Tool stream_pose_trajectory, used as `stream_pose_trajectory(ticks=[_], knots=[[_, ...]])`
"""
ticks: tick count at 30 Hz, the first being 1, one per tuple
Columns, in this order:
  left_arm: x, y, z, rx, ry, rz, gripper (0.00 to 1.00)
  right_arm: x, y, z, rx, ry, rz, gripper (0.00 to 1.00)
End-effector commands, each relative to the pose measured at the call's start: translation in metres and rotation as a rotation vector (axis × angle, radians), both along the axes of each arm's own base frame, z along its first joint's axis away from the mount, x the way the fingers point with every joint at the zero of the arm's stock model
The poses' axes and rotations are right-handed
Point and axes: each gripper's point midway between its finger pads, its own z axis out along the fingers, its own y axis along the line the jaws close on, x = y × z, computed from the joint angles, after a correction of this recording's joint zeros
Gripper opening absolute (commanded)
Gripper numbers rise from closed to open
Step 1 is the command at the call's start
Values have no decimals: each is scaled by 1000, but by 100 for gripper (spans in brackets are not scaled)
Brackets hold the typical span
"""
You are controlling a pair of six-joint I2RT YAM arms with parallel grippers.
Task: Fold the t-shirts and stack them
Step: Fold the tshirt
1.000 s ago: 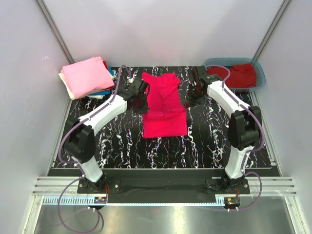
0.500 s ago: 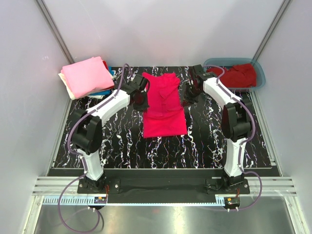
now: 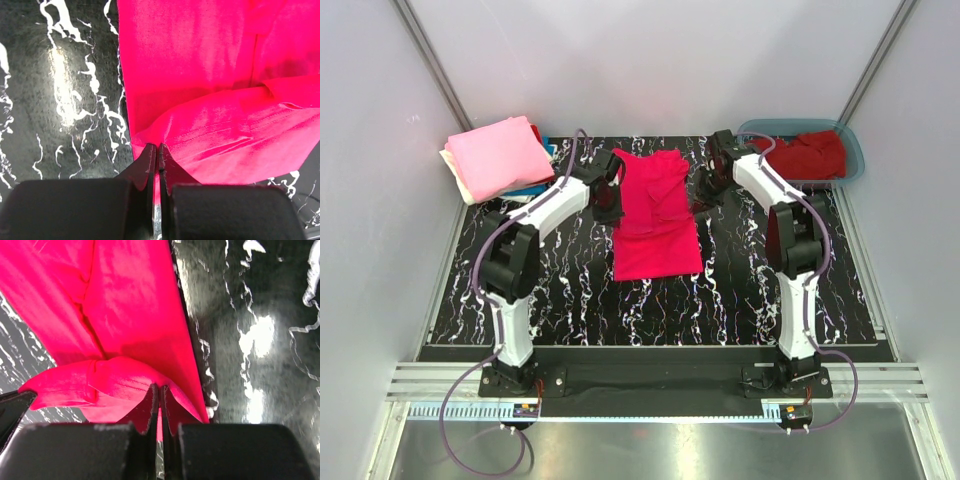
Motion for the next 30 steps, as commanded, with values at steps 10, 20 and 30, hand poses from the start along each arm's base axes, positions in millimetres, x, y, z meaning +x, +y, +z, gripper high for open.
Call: stream_pose_trajectory(ticks=[10, 20, 30], knots=[[71, 16, -14, -80, 28, 14, 22, 67, -9, 8, 25, -29, -23, 63], [93, 45, 82, -145, -144, 43, 63, 48, -28, 61, 86, -103, -49, 80], [-36, 42, 38, -242, -108, 53, 63, -63, -24, 16, 223, -34, 15, 82]])
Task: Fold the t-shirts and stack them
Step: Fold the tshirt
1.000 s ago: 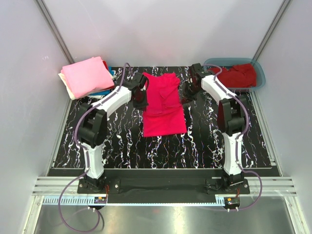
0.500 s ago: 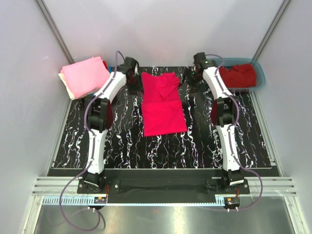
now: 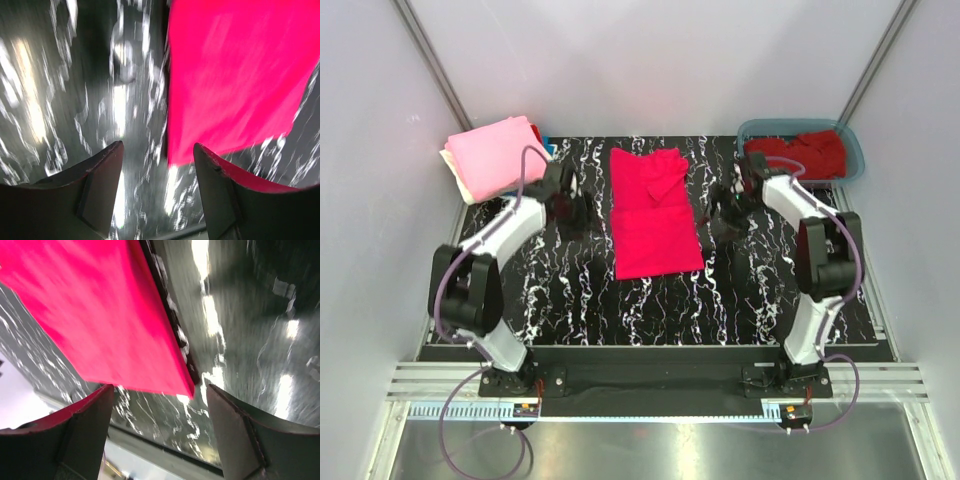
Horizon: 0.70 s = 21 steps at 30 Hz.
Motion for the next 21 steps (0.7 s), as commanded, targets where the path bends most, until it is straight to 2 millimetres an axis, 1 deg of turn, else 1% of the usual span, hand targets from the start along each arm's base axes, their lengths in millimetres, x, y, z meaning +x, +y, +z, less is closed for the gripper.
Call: stream_pose_trajectory(ticks=[1, 2, 3, 4, 5, 6, 7, 8, 10, 11, 13, 14, 16, 17, 18, 20, 21], knots=[[-19, -22, 4, -95, -92, -23, 63, -21, 15, -7, 111, -57, 45, 81], [-25, -23, 1, -99, -90, -22, 63, -28, 17, -10, 124, -50, 47, 80], [-33, -25, 1, -111, -96, -19, 63, -40, 19, -22, 154, -29, 53, 76], [-36, -30, -2, -121, -108, -26, 63, -45, 20, -26, 169, -24, 53, 74], [-49, -28, -17, -116, -79, -22, 63, -50, 23, -29, 178, -20, 60, 73], [-53, -29, -21, -124, -70, -13, 63, -56, 23, -37, 179, -9, 63, 72], [-54, -32, -21, -137, -91, -17, 63, -59, 25, -40, 180, -6, 70, 69], [-63, -31, -33, -134, -64, -14, 62, -61, 25, -44, 178, 0, 73, 68], [-66, -37, -39, -148, -63, -16, 61, -66, 27, -53, 179, 15, 82, 66], [-71, -37, -45, -147, -54, -16, 61, -66, 28, -55, 178, 20, 85, 65], [-73, -42, -50, -155, -54, -18, 60, -68, 32, -61, 180, 34, 94, 61], [-75, -42, -53, -147, -48, -16, 59, -69, 33, -62, 181, 39, 95, 51], [-78, -47, -58, -143, -39, -22, 59, -71, 34, -66, 173, 42, 98, 43], [-79, -47, -61, -138, -37, -18, 58, -72, 35, -67, 173, 45, 96, 37], [-82, -49, -65, -139, -21, -13, 58, -72, 35, -68, 173, 44, 94, 34], [-82, -54, -67, -156, -29, -14, 57, -73, 33, -72, 165, 48, 95, 28], [-83, -55, -70, -155, -24, -10, 57, -73, 33, -72, 164, 48, 96, 27]])
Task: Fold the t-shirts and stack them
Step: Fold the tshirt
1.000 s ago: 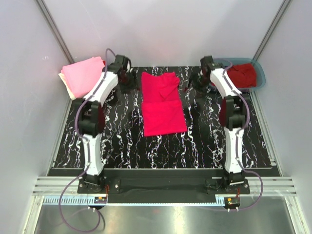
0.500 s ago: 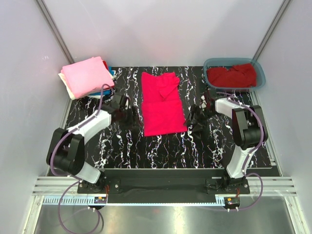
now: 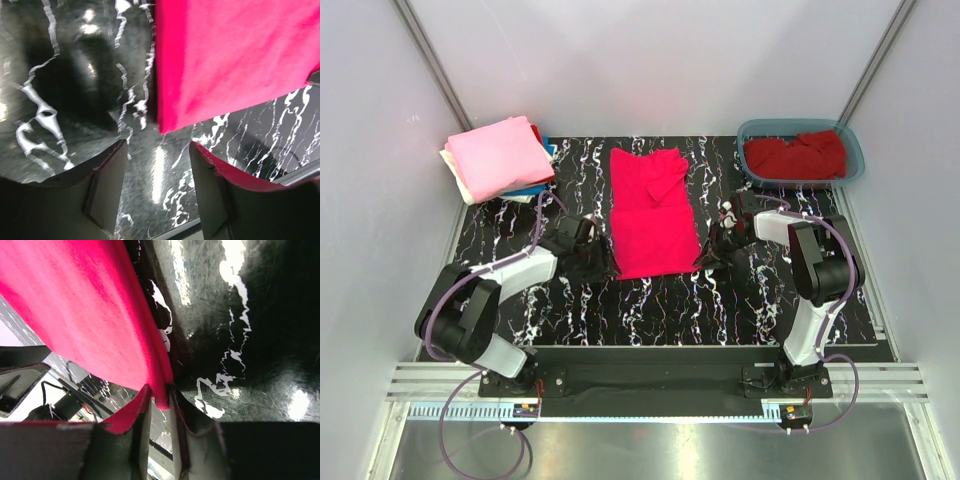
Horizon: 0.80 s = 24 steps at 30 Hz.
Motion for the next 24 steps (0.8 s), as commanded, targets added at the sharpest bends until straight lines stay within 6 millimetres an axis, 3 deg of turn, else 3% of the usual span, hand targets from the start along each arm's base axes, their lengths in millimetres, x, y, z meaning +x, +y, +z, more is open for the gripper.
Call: stream_pose_trajectory(ticks=[1, 12, 16, 20, 24], knots=[[11, -11, -1, -35, -47, 22, 57, 1, 2, -8, -7, -18, 13, 26], [5, -12, -28, -25, -4, 42, 46, -7, 1, -17, -5, 0, 15, 19], [5, -16, -32, -25, 8, 29, 33, -7, 1, -17, -2, 3, 14, 15], [5, -18, -31, -20, -3, 18, 4, -8, 1, -16, -3, 3, 14, 3], [3, -19, -21, 4, -29, 16, 0, -16, 1, -15, 1, 19, 5, 0]])
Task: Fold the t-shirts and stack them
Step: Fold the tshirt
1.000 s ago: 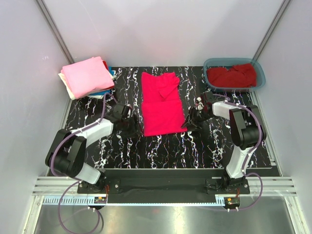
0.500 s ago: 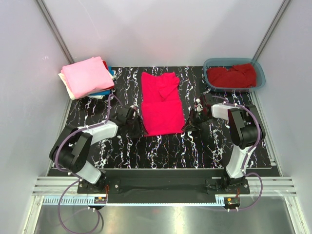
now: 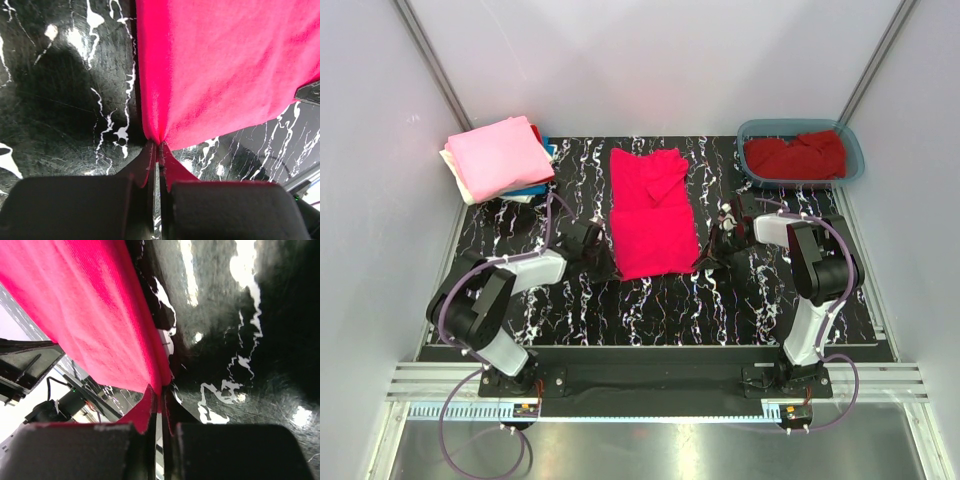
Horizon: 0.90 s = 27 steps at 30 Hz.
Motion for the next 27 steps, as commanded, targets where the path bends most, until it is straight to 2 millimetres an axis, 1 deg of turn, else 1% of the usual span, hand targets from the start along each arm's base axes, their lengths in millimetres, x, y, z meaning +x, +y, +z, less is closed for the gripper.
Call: stream_pose_trajectory(ticks=[1, 2, 3, 4, 5, 6, 7, 8, 9, 10, 11, 12, 13, 14, 15, 16, 17, 18, 19, 20, 21, 22, 23, 24, 25, 26, 27], knots=[[-8, 1, 2, 60, -21, -14, 0, -14, -4, -4, -34, 11, -3, 0], [-11, -1, 5, 62, -24, -18, 0, -15, -4, -1, -29, 11, -17, 0], [-16, -1, 11, 68, -22, -15, 0, -24, -6, -2, -31, 25, -27, 0], [-25, -6, 14, 74, -28, -36, 0, -25, -6, 8, -23, -1, -33, 0], [-31, -3, 13, 100, -29, -29, 0, -29, -7, 12, -22, 6, -52, 0], [-39, -3, 21, 97, -32, -19, 0, -39, -9, 12, -24, 21, -61, 0], [-49, -5, 23, 111, -40, -33, 0, -42, -10, 25, -13, -9, -68, 0], [-58, -4, 23, 116, -39, -36, 0, -49, -10, 29, -10, 4, -81, 0], [-67, -2, 32, 106, -42, -26, 0, -61, -12, 28, -12, 21, -84, 0], [-78, -5, 36, 102, -47, -47, 0, -65, -12, 42, 1, -13, -90, 0], [-83, -2, 39, 113, -63, -40, 0, -74, -14, 44, -1, -1, -93, 0], [-93, 3, 46, 105, -62, -28, 0, -88, -14, 42, -6, 15, -87, 0], [-101, 2, 50, 107, -72, -36, 0, -94, -12, 55, 11, -14, -99, 0], [-107, 5, 53, 107, -78, -36, 0, -103, -9, 58, 18, -11, -96, 0], [-116, 10, 59, 94, -75, -22, 0, -117, -7, 56, 17, 7, -92, 0], [-126, 9, 61, 89, -81, -38, 0, -128, 2, 69, 36, -36, -61, 0], [-130, 12, 62, 89, -85, -29, 0, -137, 8, 73, 44, -14, -79, 0], [-138, 16, 65, 68, -82, -16, 0, -144, 8, 72, 32, -17, -87, 0], [-146, 14, 66, 57, -80, -32, 0, -154, 16, 83, 54, -48, -62, 0], [-150, 16, 68, 49, -80, -28, 0, -160, 17, 86, 57, -25, -85, 0], [-159, 16, 72, 30, -73, -29, 0, -164, 17, 89, 57, -32, -90, 0], [-161, 16, 75, 22, -76, -27, 0, -169, 18, 97, 72, -47, -95, 0], [-163, 15, 81, 4, -81, -29, 0, -172, 15, 99, 63, -42, -100, 0], [-167, 15, 83, 5, -77, -36, 0, -172, 12, 101, 54, -50, -112, 0], [-165, 12, 92, -6, -91, -37, 0, -172, 10, 105, 50, -70, -113, 0], [-164, 12, 94, 1, -96, -39, 0, -172, 8, 110, 39, -75, -120, 0], [-164, 15, 95, 20, -96, -40, 0, -169, 5, 111, 18, -93, -131, 0]])
